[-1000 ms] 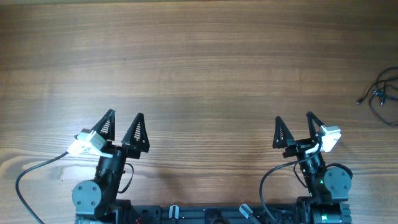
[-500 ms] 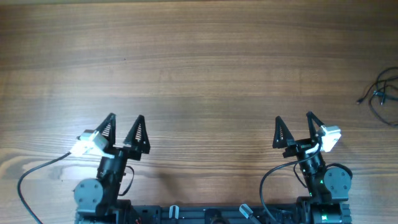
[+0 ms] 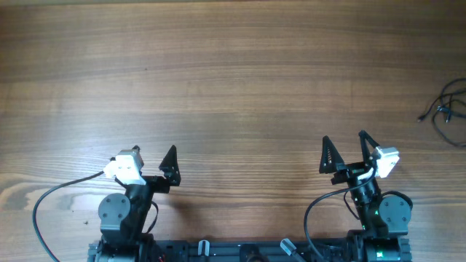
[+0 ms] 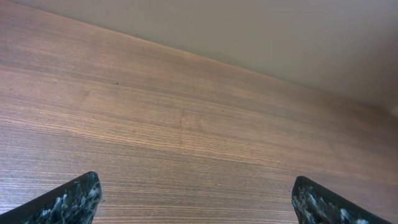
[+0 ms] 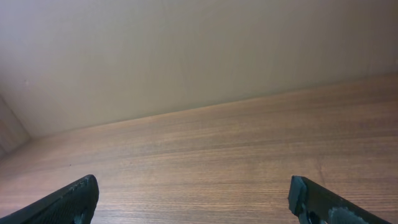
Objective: Untangle cables
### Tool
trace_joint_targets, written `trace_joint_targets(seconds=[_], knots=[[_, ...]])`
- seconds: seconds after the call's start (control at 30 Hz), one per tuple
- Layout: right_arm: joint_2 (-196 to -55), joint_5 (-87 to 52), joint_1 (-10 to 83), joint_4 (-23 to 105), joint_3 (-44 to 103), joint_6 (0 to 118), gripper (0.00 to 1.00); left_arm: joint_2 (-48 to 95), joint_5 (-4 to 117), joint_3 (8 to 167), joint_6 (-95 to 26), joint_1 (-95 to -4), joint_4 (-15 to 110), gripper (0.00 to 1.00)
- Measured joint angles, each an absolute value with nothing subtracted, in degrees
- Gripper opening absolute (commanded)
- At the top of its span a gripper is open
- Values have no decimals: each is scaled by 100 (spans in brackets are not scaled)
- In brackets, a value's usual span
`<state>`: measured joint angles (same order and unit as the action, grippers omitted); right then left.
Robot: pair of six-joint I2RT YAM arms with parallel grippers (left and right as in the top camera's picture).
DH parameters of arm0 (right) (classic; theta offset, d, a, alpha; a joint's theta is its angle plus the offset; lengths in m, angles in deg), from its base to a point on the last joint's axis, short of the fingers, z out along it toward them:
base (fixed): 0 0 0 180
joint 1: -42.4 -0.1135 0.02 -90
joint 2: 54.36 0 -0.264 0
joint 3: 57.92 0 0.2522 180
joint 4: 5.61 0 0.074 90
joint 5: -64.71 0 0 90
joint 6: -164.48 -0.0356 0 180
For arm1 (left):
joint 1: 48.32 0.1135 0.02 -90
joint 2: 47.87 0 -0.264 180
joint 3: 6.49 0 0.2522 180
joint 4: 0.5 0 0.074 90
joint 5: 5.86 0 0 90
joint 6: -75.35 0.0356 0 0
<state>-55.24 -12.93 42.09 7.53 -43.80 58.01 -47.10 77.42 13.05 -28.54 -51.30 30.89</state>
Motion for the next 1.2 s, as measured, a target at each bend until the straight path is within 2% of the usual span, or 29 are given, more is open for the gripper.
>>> trace_joint_targets(seconds=[0.6,1.2], knots=[[-5524,-1293,4209,753,-4380,5801,100,-3623,7742,1303,-2778,-5130,3089,100],[-5524,-1291,4209,753,-4380,5801,100,-4705,7742,1299,-2776,-5130,3089,100]])
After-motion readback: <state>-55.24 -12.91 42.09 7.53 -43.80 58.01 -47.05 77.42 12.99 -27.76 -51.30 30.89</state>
